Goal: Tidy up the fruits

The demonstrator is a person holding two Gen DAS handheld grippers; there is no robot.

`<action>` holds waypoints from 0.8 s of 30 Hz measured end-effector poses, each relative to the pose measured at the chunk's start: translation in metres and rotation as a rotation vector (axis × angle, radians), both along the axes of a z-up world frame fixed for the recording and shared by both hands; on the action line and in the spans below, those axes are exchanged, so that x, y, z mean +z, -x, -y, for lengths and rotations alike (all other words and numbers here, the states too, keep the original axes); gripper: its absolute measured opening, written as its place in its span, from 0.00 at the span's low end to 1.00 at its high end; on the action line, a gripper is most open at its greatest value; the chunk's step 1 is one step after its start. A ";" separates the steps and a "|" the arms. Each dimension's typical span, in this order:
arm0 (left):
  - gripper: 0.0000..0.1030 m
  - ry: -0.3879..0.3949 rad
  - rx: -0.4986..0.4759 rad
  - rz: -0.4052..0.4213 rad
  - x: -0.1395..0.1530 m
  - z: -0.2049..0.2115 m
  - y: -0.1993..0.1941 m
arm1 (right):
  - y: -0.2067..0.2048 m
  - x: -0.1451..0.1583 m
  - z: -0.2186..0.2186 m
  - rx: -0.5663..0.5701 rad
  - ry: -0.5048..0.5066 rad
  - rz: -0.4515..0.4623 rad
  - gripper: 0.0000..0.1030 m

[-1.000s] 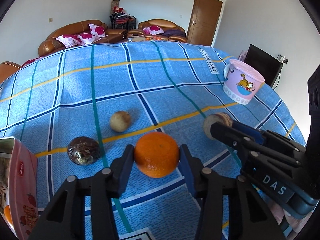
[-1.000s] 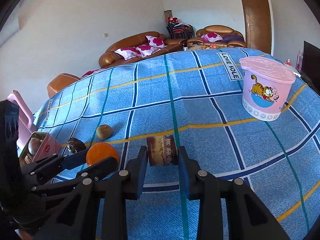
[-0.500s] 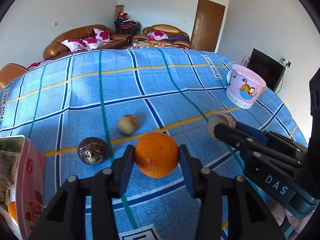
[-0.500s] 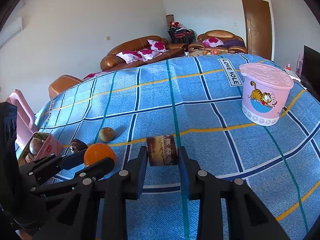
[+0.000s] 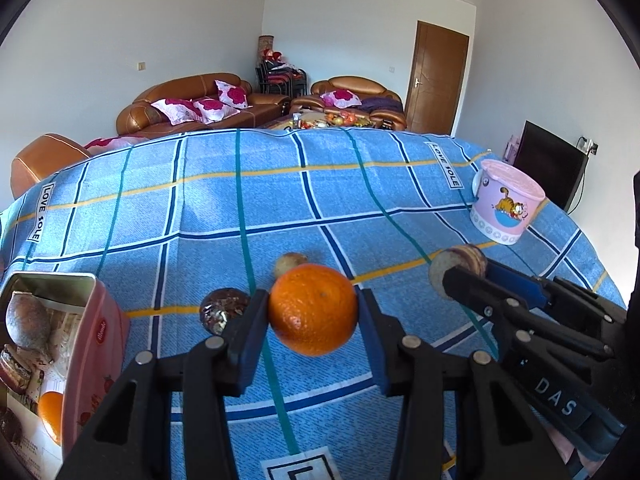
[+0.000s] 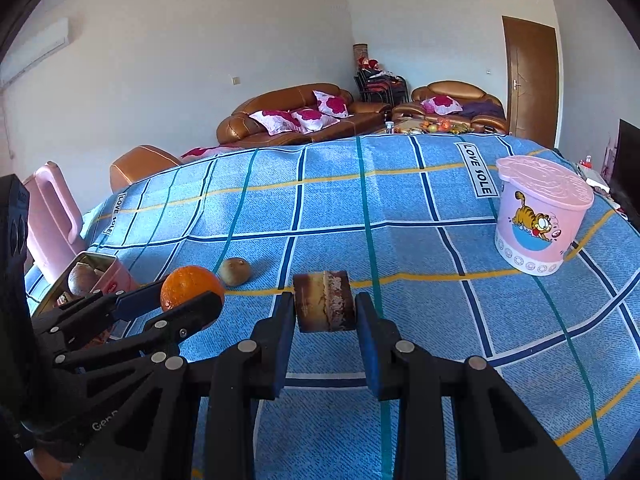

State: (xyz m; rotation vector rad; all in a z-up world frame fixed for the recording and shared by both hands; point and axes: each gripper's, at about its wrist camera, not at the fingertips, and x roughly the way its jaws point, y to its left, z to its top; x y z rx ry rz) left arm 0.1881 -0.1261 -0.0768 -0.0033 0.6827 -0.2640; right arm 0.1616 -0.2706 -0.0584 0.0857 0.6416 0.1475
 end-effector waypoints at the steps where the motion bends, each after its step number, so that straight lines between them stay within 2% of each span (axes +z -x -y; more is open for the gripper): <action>1: 0.45 -0.003 0.004 0.007 0.000 0.000 0.001 | 0.001 0.001 0.000 0.001 0.000 0.006 0.31; 7: 0.45 -0.019 0.022 0.043 0.004 0.001 0.006 | 0.005 0.003 -0.001 0.007 0.005 0.033 0.31; 24: 0.45 0.003 0.063 0.085 0.010 -0.007 0.012 | 0.021 0.011 -0.003 0.013 0.013 0.121 0.31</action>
